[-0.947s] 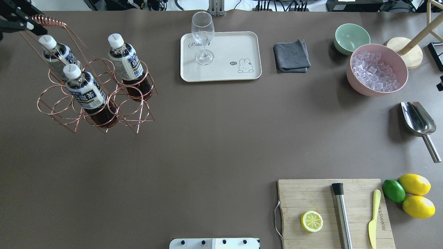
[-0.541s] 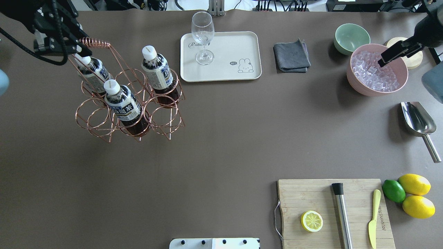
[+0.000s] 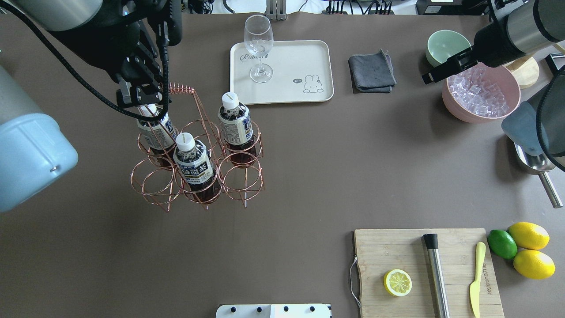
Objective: Take tea from basket to plate
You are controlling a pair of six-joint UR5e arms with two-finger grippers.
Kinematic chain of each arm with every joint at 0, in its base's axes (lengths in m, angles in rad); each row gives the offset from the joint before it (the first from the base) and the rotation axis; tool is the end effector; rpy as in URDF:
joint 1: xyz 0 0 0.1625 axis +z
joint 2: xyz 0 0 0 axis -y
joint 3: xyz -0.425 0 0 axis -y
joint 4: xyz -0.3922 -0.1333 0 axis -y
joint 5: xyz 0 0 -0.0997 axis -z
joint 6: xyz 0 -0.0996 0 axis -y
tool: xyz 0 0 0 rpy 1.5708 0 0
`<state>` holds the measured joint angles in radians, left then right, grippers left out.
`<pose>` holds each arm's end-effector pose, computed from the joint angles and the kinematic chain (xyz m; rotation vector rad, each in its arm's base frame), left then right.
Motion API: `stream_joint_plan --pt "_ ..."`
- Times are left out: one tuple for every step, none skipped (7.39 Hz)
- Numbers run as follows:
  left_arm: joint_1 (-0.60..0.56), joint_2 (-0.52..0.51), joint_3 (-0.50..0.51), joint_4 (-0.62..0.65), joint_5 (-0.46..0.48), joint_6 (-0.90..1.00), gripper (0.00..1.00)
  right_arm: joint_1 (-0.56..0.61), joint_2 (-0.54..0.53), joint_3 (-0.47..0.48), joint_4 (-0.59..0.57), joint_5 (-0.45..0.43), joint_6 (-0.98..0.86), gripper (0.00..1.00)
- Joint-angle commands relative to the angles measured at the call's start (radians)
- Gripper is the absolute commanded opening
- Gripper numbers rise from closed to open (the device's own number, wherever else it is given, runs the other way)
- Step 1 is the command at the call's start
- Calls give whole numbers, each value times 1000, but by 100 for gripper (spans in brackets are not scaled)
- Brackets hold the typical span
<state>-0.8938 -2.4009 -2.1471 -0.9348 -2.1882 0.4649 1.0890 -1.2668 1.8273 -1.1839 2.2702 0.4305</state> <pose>0.2580 -0.4417 0.0512 0.7319 0.7133 1.2863 -0.2072 -0.5456 0.3231 0.5310 -0.9806 -0.3767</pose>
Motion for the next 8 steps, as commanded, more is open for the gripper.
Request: stream_joint_plan --pt "94 -15 16 -25 85 -60 0 -46 -130 -25 415 -9 36 100" --pt "101 -21 48 -57 88 -61 0 -69 -122 -84 584 -21 36 100" --pt "102 -23 76 -99 88 -81 0 -98 -115 -108 695 -79 40 100" --pt "107 -43 97 -117 97 -97 0 -135 -87 -108 717 -143 45 100" --pt "133 -53 102 -118 119 -121 0 -190 -27 -109 718 -194 103 100" --pt "154 -66 104 -118 134 -138 0 -261 27 -111 718 -254 117 100" --pt "179 -70 107 -119 155 -158 0 -309 55 -112 722 -315 151 100" --pt "218 -70 110 -137 207 -187 0 -319 66 -109 725 -325 160 100"
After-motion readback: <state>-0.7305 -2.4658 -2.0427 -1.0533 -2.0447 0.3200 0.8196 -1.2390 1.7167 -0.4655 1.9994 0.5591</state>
